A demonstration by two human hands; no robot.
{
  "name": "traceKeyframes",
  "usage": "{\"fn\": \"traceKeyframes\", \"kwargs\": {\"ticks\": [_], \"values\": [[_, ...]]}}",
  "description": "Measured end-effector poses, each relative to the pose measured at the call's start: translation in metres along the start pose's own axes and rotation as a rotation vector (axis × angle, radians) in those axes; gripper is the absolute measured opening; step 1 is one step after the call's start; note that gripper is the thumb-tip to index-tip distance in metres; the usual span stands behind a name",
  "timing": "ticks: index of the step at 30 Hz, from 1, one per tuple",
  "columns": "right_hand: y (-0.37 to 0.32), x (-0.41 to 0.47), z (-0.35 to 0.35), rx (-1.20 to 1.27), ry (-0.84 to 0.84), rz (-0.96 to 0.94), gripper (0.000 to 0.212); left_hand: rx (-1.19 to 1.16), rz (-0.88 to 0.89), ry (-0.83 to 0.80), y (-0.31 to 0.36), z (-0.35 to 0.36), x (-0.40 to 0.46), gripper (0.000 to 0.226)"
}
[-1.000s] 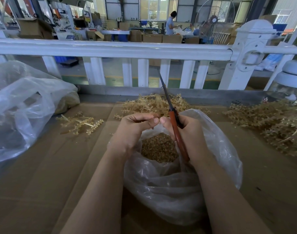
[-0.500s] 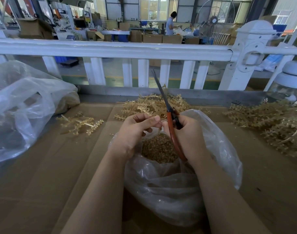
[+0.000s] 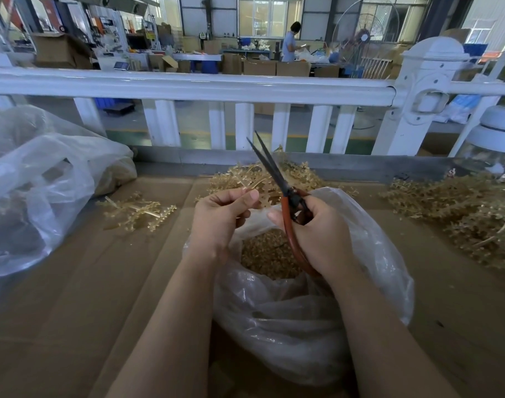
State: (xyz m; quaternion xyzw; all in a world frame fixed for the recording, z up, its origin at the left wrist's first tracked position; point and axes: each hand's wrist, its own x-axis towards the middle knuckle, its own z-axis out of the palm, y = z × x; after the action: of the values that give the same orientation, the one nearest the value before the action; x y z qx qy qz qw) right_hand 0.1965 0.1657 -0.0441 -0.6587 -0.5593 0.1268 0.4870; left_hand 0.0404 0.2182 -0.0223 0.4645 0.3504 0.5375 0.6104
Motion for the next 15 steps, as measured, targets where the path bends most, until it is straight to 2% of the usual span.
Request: {"fn": "traceKeyframes", "kwargs": {"ticks": [3,5,10,15], "values": [[0.0023,0.0004,-0.0044,-0.125,-0.038,-0.035,0.063,0.026,0.048,0.025,0.0005,-0.0020,0.0010,0.007],[0.0043,0.0001,-0.0051,-0.186,-0.044,-0.079,0.061,0.059,0.081,0.013,0.0015,-0.0016,0.0005,0.008],[0.0027,-0.0020,-0.0056,-0.248,-0.039,-0.152,0.056,0.057,0.137,-0.047,0.0030,0.0001,-0.0006,0.036],[0.0023,-0.0020,-0.0054,-0.289,-0.040,-0.167,0.066,0.066,0.136,-0.123,0.0027,-0.0032,-0.0011,0.035]]}}
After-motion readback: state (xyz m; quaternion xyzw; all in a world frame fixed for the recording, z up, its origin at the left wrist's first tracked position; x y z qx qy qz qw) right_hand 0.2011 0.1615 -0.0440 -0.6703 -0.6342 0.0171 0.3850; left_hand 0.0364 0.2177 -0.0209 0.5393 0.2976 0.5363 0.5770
